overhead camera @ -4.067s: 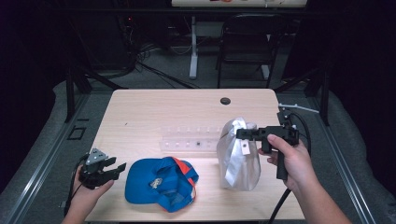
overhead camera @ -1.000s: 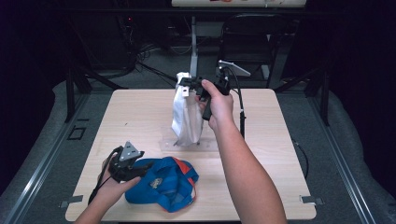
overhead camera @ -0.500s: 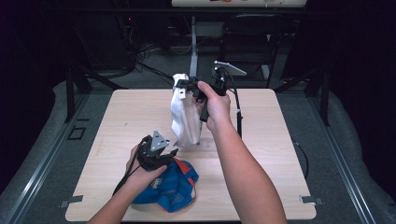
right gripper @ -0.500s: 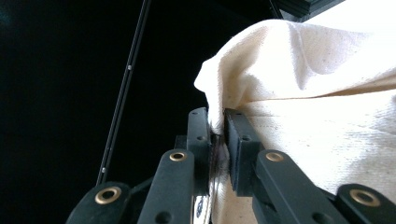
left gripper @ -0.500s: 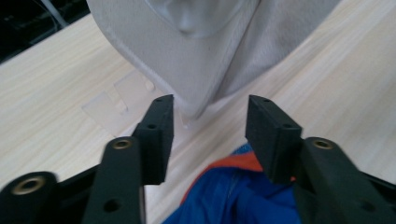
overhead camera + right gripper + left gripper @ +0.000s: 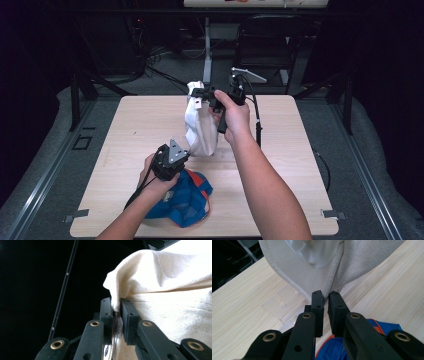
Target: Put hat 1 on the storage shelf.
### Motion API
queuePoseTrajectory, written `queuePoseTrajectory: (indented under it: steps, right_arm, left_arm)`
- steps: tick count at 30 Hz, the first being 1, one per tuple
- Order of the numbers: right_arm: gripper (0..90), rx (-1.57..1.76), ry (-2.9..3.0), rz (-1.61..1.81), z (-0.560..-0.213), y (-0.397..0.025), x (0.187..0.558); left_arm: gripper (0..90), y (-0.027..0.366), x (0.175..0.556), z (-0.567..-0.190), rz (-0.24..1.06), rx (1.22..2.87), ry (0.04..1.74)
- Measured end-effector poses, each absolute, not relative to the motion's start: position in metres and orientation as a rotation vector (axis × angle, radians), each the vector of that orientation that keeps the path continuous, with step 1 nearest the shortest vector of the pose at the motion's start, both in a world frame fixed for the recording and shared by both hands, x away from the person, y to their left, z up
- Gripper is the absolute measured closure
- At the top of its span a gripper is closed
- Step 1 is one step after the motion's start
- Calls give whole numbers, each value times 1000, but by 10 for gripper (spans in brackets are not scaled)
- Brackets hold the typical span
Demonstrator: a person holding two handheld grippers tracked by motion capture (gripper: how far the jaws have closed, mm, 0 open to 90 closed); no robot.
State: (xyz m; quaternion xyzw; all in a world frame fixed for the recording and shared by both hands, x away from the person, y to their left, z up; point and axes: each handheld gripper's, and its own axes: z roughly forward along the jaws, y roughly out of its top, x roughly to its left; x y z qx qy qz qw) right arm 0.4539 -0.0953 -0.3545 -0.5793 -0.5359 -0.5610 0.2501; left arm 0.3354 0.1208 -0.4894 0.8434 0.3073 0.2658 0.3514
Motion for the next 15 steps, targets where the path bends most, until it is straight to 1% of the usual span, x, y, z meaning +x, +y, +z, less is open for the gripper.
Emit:
queuePoseTrajectory:
  steps: [7, 15]
  right_arm:
    - [806, -1618, -1605, -1505, -354, -98, 449]
    - [776, -1626, -1620, -1490, -363, -112, 445]
  left_arm:
    - [850, 138, 336, -497, 636, 2119, 863]
    - [850, 151, 336, -508, 592, 2083, 912]
